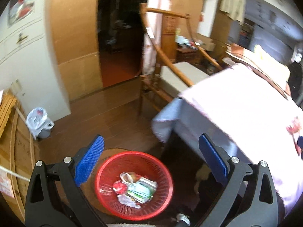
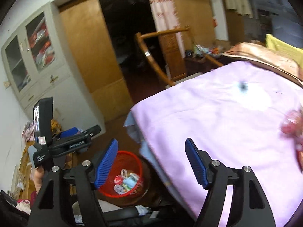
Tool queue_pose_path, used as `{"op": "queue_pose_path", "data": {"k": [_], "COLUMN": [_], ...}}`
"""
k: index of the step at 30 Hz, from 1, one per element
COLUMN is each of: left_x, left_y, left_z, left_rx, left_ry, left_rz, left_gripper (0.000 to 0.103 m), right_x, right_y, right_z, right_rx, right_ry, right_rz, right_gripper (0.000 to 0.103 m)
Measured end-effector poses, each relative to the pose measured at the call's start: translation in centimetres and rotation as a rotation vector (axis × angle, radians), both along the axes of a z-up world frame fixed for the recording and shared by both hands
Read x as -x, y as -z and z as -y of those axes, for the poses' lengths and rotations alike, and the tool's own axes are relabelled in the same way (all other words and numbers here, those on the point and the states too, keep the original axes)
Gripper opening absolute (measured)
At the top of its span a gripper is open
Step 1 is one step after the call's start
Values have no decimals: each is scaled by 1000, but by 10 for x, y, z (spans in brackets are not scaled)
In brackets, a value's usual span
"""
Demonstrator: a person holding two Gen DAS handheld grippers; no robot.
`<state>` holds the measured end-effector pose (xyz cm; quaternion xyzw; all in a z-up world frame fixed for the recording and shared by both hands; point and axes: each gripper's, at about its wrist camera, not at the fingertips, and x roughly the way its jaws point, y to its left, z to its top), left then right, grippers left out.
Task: Collect trash
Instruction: 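Return both tools from the wastebasket to the table, then grasp the clear candy box with the left gripper while the right gripper grasps the white medicine box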
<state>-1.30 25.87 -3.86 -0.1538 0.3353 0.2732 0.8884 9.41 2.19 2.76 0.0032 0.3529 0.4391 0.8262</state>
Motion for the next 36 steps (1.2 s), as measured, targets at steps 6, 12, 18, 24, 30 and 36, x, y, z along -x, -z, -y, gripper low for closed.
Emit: {"op": "queue_pose_path", "data": {"k": [6,12,18,24,30,36], "left_x": [-38,-89,-140,-191,-244,-287], "left_y": [-6,-3,-5,-4,0,8], "left_z": [63,124,182,237,279,316], "left_rx": [6,4,-11,-48,-91,-108], "left_ry": [173,356,511,642,739,826], "left_rz": [-34,-93,-112,-127,-149,-158], "left_gripper": [96,96,96,96,96,96], "right_x": [-13,-42,-74,-98,-114,-120], "right_y": [-1,11,32,51,68,78], "right_z": [77,162,243,285,308,314], "right_rx": [-34,-45,-60,-41,-58,-74], "right_ry": [154,368,574,684,718,728], "right_rz": [33,28,-25,-39,-75,-121], "right_gripper": [80,82,83,87,88,89]}}
